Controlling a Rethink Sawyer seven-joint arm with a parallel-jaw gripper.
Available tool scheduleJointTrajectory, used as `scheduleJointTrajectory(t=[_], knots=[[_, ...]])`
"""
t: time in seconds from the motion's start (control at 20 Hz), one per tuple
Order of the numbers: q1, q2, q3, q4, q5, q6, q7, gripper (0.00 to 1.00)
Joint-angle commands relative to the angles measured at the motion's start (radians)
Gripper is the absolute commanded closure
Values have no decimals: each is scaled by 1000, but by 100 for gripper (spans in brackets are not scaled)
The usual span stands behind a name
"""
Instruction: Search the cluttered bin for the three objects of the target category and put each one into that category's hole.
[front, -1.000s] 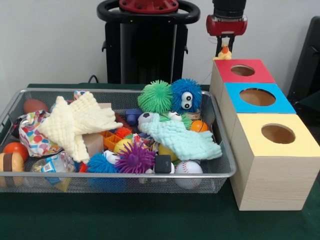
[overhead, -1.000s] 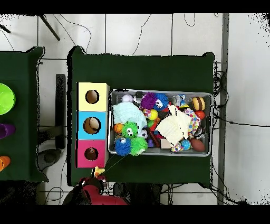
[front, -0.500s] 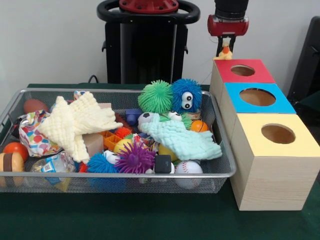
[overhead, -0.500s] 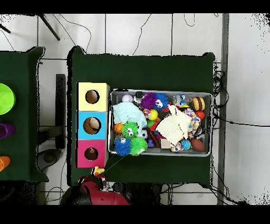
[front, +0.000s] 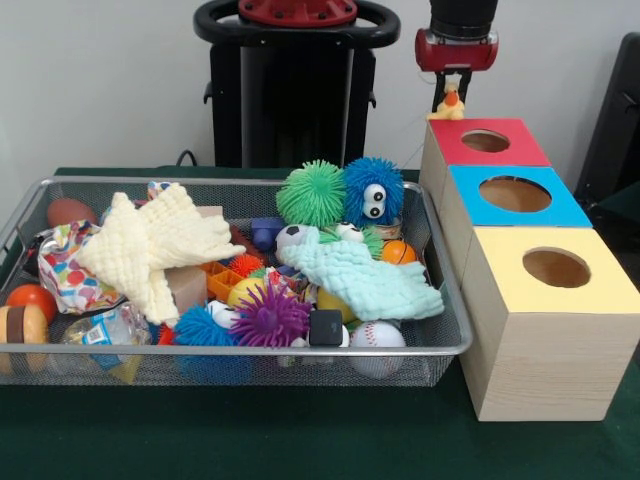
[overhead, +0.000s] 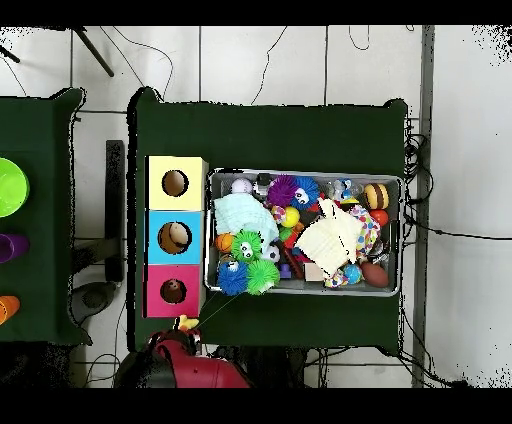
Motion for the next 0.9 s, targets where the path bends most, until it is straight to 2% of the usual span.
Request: scheduleJointTrajectory(t=[0.05,0.7,0.9], knots=[[10,-16,20,-183,52,103,190,100],[41,-36,-19,-236,44,224,200,100],[20,-18,5,-237,40,181,188,100]])
